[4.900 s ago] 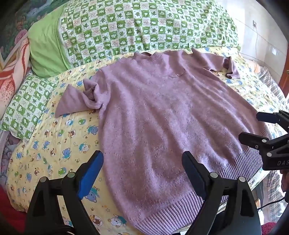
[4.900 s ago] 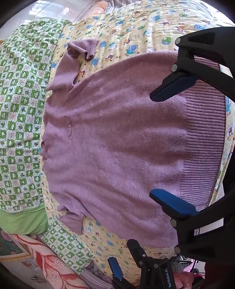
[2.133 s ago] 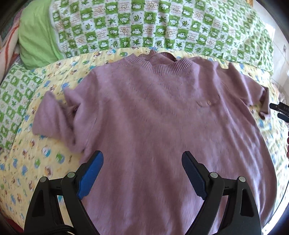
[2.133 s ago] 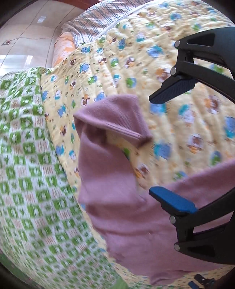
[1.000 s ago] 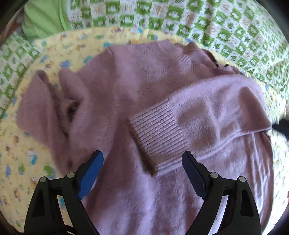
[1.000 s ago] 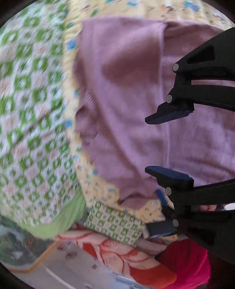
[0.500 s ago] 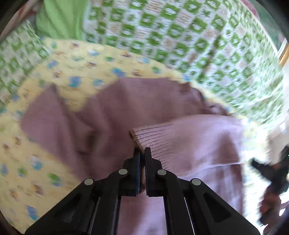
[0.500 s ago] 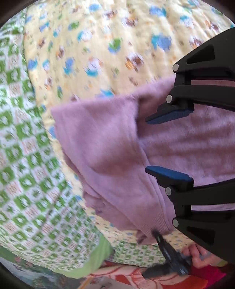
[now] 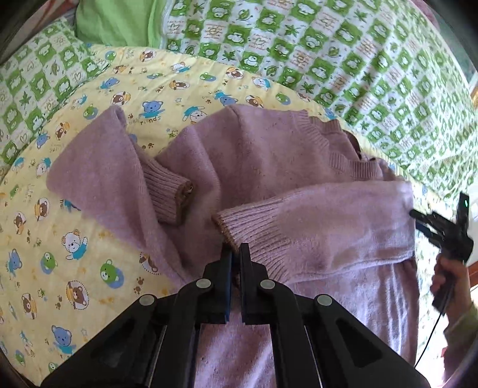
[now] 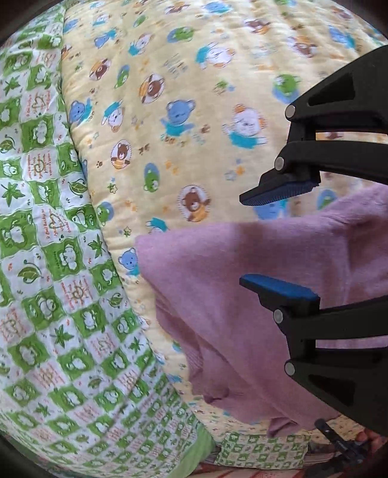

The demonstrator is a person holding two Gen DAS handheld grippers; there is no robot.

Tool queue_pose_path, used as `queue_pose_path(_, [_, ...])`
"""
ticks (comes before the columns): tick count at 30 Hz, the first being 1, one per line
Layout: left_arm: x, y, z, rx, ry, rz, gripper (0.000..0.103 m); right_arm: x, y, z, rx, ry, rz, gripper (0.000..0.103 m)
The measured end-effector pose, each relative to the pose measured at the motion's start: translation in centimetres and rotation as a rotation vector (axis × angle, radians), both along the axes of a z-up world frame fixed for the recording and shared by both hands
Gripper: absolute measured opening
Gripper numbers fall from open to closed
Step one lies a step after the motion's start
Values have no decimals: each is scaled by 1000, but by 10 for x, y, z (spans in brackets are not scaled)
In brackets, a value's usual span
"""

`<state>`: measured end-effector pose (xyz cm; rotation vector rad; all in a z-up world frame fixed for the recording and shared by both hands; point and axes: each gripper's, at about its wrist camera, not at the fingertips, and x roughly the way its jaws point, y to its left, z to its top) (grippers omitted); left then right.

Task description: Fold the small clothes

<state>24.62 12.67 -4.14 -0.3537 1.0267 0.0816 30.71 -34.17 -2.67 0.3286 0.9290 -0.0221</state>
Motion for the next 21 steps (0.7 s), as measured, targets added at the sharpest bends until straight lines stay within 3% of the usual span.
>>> queue_pose_path(5, [0,1,-1,9,-3,9,1,20,5,-17,-11,14,45,48])
queue_pose_path(6, [1,1,0,11,-4,9,1,21,7,-17,-23,8,56,40])
queue_pose_path(7, [2,0,2,9,-8,8,1,22,7,-15,-30,9,68,8])
queue_pose_path(10, [9,-11,7,-2,-24,-22,1,14,-1,11,-61,-62,52,7])
queue_pose_path(12, [13,-22,6,44,-22,-43,1,8,-9,21,-64,-100,24,7])
queue_pose_path(14, [18,-25,-2,97,-8,-39,1,9,-13,17,-44,-85,28,7])
queue_pose_path(17, [23,-13,-16,92,28,-6,1,10,-9,3,-58,-47,58,7])
queue_pose_path(21, [26,-12,-22,97,49,-11,1,8,-6,2,-102,-67,52,7])
